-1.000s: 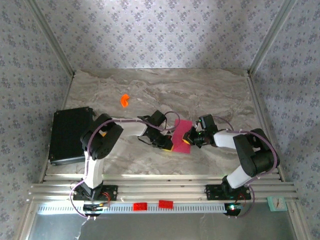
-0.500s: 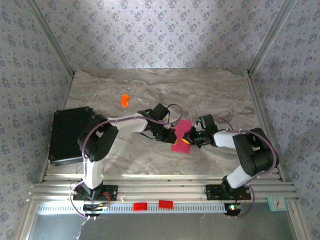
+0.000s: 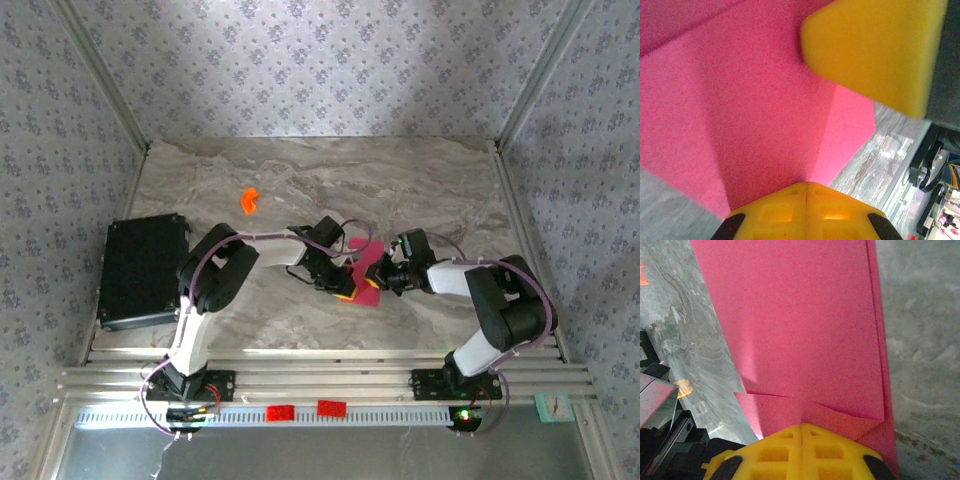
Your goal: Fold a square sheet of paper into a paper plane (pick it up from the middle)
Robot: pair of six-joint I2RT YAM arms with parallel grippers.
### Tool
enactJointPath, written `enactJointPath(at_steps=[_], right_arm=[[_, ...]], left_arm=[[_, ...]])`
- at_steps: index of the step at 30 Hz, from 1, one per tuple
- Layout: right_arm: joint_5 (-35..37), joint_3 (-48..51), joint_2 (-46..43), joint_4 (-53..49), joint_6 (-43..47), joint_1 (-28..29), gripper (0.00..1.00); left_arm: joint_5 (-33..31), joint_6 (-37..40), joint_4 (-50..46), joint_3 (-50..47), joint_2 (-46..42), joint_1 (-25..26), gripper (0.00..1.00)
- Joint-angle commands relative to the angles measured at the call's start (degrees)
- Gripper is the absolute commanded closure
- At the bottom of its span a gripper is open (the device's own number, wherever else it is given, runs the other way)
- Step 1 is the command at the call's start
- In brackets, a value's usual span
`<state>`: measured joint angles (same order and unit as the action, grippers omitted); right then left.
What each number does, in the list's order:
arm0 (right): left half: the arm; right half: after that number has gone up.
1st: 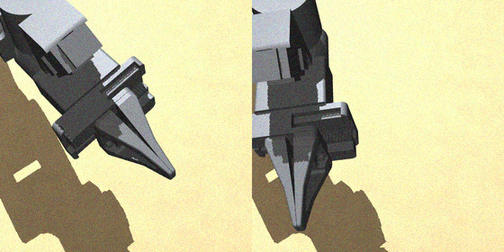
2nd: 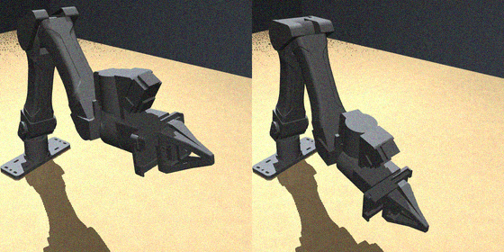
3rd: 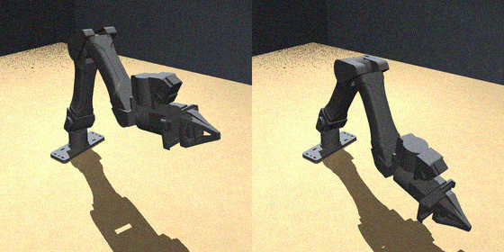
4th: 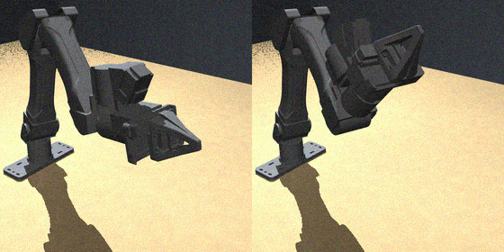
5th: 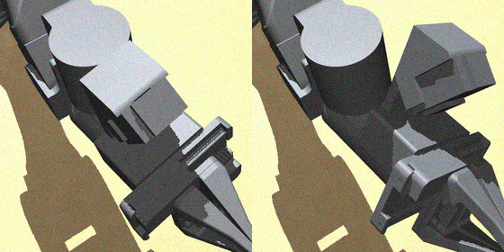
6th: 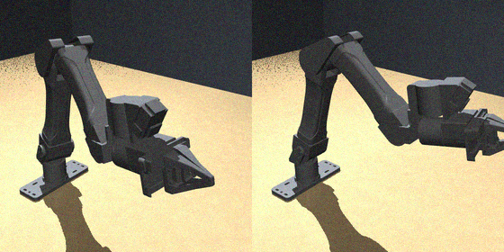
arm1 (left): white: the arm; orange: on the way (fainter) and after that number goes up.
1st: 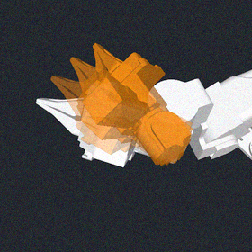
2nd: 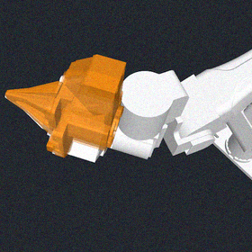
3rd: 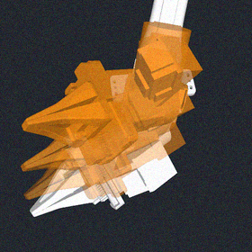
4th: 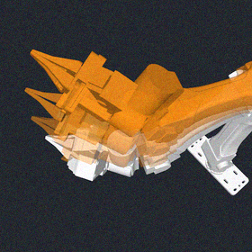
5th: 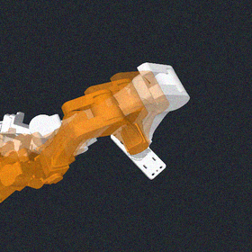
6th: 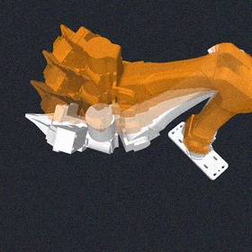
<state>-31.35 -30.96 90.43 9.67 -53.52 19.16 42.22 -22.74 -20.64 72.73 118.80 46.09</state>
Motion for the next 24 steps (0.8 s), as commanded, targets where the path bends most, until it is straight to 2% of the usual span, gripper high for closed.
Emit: enactJointPath(at_steps=[1, 11, 16, 24], right_arm=[[4.7, 2.2, 3.1, -5.8, 0.3, -0.4, 1.00], [4.5, 2.2, 3.7, -5.8, 0.5, -0.5, 1.00], [3.8, 2.0, 3.6, -5.4, 0.5, -0.5, 1.00], [3.4, 1.8, 2.9, -5.0, 0.1, -0.4, 0.99]], left_arm=[[0.0, 2.2, -4.5, -3.9, -1.7, -1.1, 0.97], [-2.9, 3.9, -6.7, -9.4, -6.8, -1.7, 0.98], [-3.2, 0.1, 0.2, -11.0, -13.6, -1.8, 0.99], [-1.3, -4.1, 4.5, -2.3, -6.9, -1.4, 0.97]])
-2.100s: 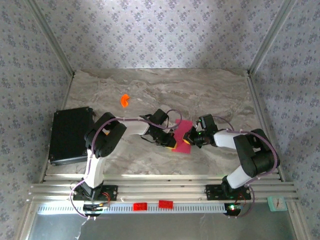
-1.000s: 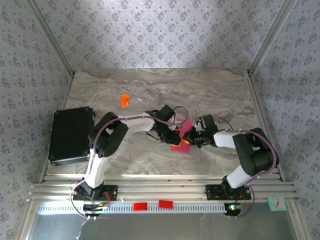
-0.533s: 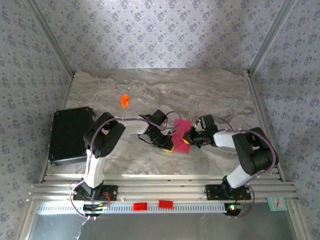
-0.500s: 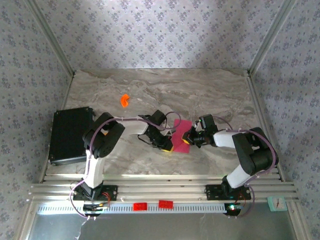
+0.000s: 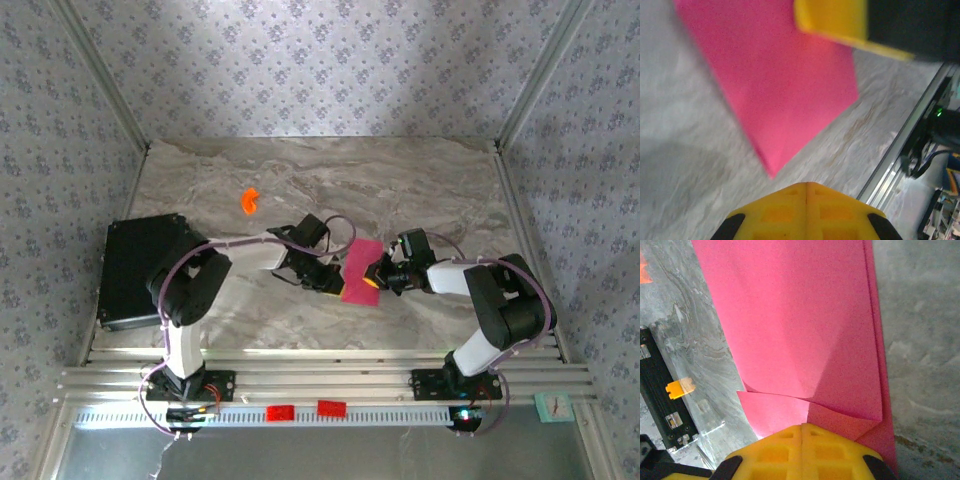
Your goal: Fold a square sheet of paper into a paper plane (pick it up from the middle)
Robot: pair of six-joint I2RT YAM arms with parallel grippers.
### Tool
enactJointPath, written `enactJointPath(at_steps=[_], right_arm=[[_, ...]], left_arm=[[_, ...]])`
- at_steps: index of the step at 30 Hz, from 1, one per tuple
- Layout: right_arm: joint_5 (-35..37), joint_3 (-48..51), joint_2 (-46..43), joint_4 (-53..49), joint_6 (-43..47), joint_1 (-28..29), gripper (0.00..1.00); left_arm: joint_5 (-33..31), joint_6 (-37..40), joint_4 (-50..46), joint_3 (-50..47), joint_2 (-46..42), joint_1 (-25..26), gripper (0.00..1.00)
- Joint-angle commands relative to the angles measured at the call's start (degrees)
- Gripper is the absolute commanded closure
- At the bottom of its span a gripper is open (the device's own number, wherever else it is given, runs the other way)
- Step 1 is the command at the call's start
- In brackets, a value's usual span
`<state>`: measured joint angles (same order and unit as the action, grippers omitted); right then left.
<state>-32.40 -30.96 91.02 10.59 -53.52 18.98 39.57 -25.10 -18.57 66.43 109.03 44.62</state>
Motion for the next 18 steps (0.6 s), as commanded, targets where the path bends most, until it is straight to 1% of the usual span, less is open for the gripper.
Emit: enactJointPath(at_steps=[1, 3, 6, 8, 13, 18], right_arm=[[4.3, 1.8, 2.2, -5.9, 0.2, -0.3, 0.99], [4.0, 1.9, 2.1, -5.4, -0.1, -0.2, 0.99], [3.3, 1.7, 1.9, -4.5, -0.4, -0.2, 0.99], [2.8, 1.2, 1.3, -4.4, -0.5, -0.2, 0.98], [2.9, -1.5, -1.8, -6.4, -0.4, -0.2, 0.95], [4.0, -3.6, -5.6, -8.6, 0.2, 0.9, 0.95]], left_arm=[[1.3, -1.6, 2.5, 5.1, 4.0, 0.3, 0.97], [1.2, -1.2, 1.7, 7.3, 6.3, 0.6, 0.96], [-0.7, -0.8, -0.1, 9.1, 9.2, 0.8, 0.97], [-2.4, -0.8, -0.2, 8.2, 9.9, 0.7, 0.98], [-2.8, -0.7, 1.2, 3.8, 9.7, 1.2, 1.00], [-4.2, -0.9, 1.8, 0.6, 8.6, 1.4, 1.00]])
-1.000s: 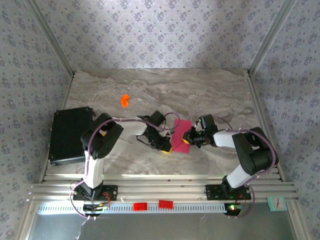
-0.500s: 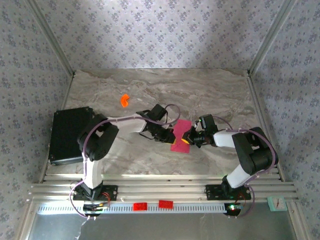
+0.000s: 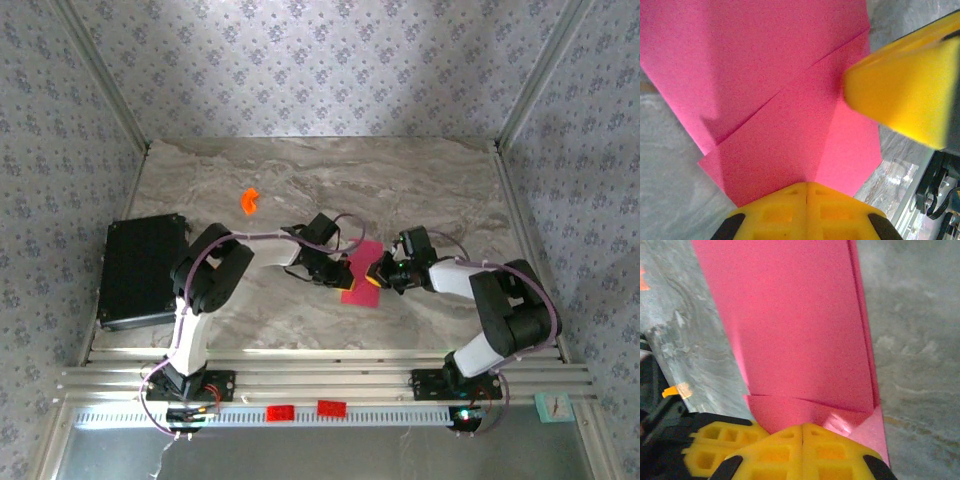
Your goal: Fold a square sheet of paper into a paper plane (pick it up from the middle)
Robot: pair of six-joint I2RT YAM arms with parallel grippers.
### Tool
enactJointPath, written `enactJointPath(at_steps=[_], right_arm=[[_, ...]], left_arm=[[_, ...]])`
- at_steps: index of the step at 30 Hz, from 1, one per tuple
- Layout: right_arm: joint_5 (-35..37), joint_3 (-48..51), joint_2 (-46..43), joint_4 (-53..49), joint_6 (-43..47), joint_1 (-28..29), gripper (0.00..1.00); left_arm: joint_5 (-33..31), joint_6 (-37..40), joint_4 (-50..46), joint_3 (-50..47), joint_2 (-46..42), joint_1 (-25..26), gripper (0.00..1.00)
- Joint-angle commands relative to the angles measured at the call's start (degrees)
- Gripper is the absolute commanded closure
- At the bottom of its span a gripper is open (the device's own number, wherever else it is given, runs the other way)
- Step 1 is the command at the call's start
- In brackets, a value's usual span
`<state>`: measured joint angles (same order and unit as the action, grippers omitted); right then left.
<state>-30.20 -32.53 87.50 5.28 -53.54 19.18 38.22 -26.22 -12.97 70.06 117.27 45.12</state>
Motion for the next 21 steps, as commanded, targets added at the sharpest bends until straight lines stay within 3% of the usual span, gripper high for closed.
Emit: enactJointPath(at_steps=[1, 6, 16, 21], right_arm=[[1.7, -2.0, -2.1, -2.8, -0.1, 1.4, 0.95], [2.8, -2.8, 1.0, -1.5, -0.3, 3.8, 0.95], [0.3, -0.1, 3.4, -1.8, 2.1, -5.1, 0.96], [-0.3, -0.8, 0.4, -1.8, 2.3, -6.1, 0.96]], left_arm=[[-2.9, 0.3, -3.9, -3.2, 0.3, 0.9, 1.00], [-3.3, 0.5, -4.4, -3.3, 0.2, 0.9, 1.00], [-3.5, 0.6, -4.8, -3.2, 0.4, 0.7, 1.00], [-3.4, 0.6, -4.9, -3.0, 0.2, 0.7, 1.00]])
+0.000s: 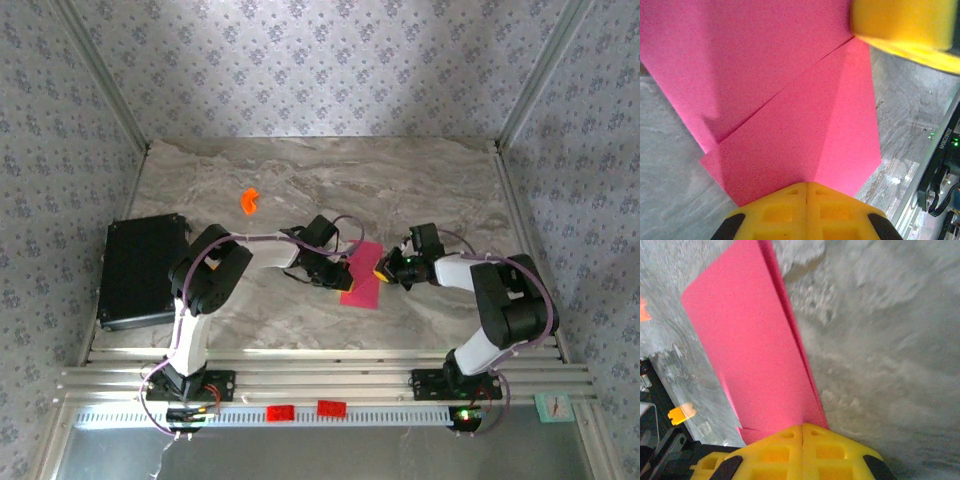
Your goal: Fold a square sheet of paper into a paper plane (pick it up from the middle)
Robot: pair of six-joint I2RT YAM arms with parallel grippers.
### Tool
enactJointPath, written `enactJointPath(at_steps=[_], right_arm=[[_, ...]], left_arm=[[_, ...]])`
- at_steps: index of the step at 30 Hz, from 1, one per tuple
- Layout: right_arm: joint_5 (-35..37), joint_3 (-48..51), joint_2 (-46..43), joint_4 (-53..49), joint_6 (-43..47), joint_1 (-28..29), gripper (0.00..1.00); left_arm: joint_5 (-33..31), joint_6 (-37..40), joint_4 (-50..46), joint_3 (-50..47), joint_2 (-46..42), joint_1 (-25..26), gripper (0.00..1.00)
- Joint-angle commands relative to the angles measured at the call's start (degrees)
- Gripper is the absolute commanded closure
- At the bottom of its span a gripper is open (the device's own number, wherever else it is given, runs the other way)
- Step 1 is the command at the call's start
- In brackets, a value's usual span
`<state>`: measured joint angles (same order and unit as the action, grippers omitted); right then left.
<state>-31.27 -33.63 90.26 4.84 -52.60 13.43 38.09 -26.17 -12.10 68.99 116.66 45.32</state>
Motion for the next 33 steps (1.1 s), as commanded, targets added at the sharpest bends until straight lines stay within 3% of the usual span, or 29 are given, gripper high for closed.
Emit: enactJointPath(at_steps=[1, 7, 16, 20, 33], right_arm=[[0.8, 0.2, -3.2, -1.3, 1.4, -0.1, 0.96], [-1.5, 1.6, -3.7, 5.1, -1.9, 2.3, 0.93], [2.4, 3.0, -0.5, 2.5, -3.6, 6.3, 0.94], [4.6, 3.1, 0.1, -1.0, -2.2, 6.2, 0.96], [3.1, 5.6, 0.4, 1.8, -2.0, 5.4, 0.96]], left_arm=[[-3.2, 0.6, -5.7, -1.9, 0.7, 0.5, 1.00], [-3.2, -0.1, -5.6, -1.7, 0.3, 0.5, 1.00], [-2.5, -1.5, -5.6, 0.4, -1.2, 0.5, 1.00], [-1.6, -1.9, -5.9, 1.3, -1.9, 0.6, 1.00], [2.5, -2.1, -5.6, 6.6, -2.1, 2.5, 0.94]])
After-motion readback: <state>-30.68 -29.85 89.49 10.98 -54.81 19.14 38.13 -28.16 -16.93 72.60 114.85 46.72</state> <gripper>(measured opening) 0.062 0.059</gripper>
